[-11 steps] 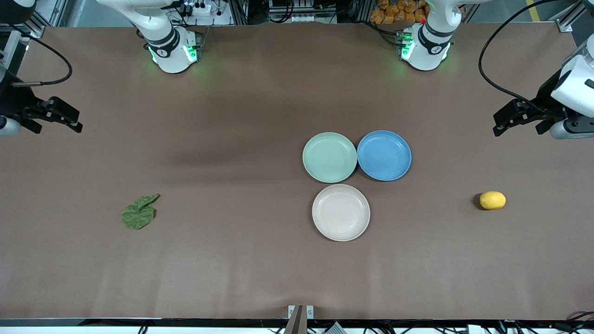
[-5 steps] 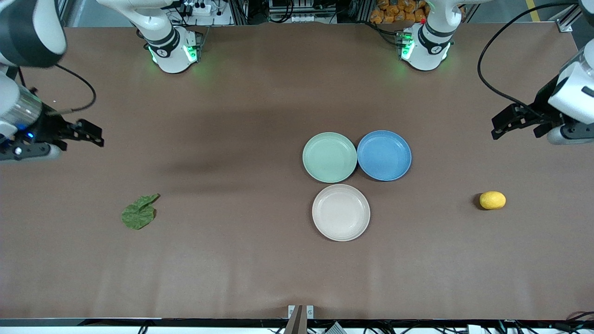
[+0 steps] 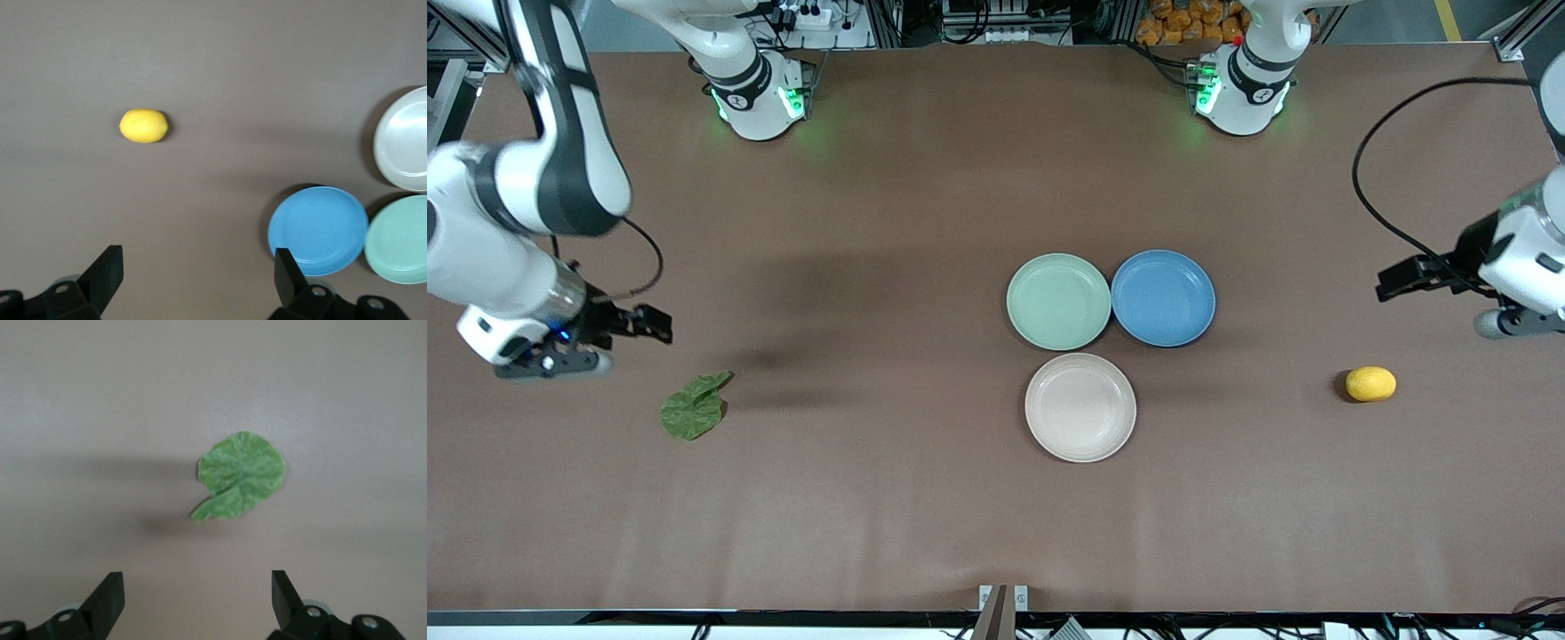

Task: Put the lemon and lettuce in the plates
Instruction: 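Reach the right gripper to the lettuce while the left gripper reaches the lemon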

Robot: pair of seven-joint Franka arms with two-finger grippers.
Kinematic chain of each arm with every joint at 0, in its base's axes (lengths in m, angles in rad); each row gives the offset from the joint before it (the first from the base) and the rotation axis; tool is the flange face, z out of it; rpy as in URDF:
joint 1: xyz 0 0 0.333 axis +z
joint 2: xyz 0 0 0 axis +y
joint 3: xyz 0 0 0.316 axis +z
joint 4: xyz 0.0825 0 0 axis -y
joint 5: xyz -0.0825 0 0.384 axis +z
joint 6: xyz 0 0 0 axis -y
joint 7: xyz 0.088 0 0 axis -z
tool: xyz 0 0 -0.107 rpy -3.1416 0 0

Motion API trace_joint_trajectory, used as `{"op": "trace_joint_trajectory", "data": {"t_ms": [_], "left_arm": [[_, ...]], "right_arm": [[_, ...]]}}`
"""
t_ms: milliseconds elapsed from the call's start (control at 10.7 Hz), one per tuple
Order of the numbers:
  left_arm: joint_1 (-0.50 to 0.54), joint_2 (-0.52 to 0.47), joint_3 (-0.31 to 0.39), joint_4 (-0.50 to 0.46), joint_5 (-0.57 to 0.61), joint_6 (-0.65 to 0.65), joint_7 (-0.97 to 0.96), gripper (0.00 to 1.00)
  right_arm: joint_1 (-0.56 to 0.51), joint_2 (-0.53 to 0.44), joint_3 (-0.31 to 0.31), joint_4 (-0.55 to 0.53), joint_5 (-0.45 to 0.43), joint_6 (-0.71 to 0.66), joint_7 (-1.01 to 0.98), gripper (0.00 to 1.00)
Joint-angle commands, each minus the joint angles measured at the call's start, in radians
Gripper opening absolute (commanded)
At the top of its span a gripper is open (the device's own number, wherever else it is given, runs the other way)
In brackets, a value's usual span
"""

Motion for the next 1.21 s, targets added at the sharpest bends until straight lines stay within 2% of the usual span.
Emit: {"op": "trace_joint_trajectory", "data": {"t_ms": [0, 187, 280, 561, 654, 748, 841, 1028, 1121], "left_arm": [[0.069, 0.031, -0.007, -0.129, 0.047, 0.182, 0.042, 1.0], [0.104, 0.037, -0.005, -0.301, 0.048, 0.407, 0.044, 1.0], [0.113, 0.062, -0.005, -0.355, 0.048, 0.495, 0.042, 1.0], [0.158, 0.192, -0.004, -0.358, 0.047, 0.63, -0.054, 1.0], [0.169, 0.217, -0.004, -0.358, 0.047, 0.661, -0.114, 1.0], [0.169, 0.233, -0.004, -0.358, 0.047, 0.684, -0.172, 1.0], [0.169, 0.25, -0.004, -0.357, 0.045, 0.715, -0.227, 1.0], [0.167, 0.293, -0.004, -0.346, 0.047, 0.764, -0.329, 1.0], [0.166, 0.318, -0.004, -0.333, 0.045, 0.785, -0.363, 1.0]], "right_arm": [[-0.016, 0.136, 0.003, 0.028, 0.014, 0.115, -0.016, 0.98], [-0.038, 0.259, 0.003, 0.04, 0.013, 0.236, -0.027, 0.98], [-0.051, 0.314, 0.003, 0.04, 0.013, 0.299, -0.034, 0.97], [-0.054, 0.353, 0.004, 0.035, 0.014, 0.32, -0.054, 0.87], [-0.052, 0.359, 0.004, 0.035, 0.014, 0.318, -0.05, 0.8], [-0.046, 0.359, 0.004, 0.038, 0.014, 0.312, -0.048, 0.63], [-0.045, 0.357, 0.004, 0.04, 0.014, 0.311, -0.05, 0.37], [-0.052, 0.356, 0.006, 0.051, 0.014, 0.295, -0.057, 0.0], [-0.049, 0.354, 0.006, 0.052, 0.014, 0.289, -0.057, 0.0]]}}
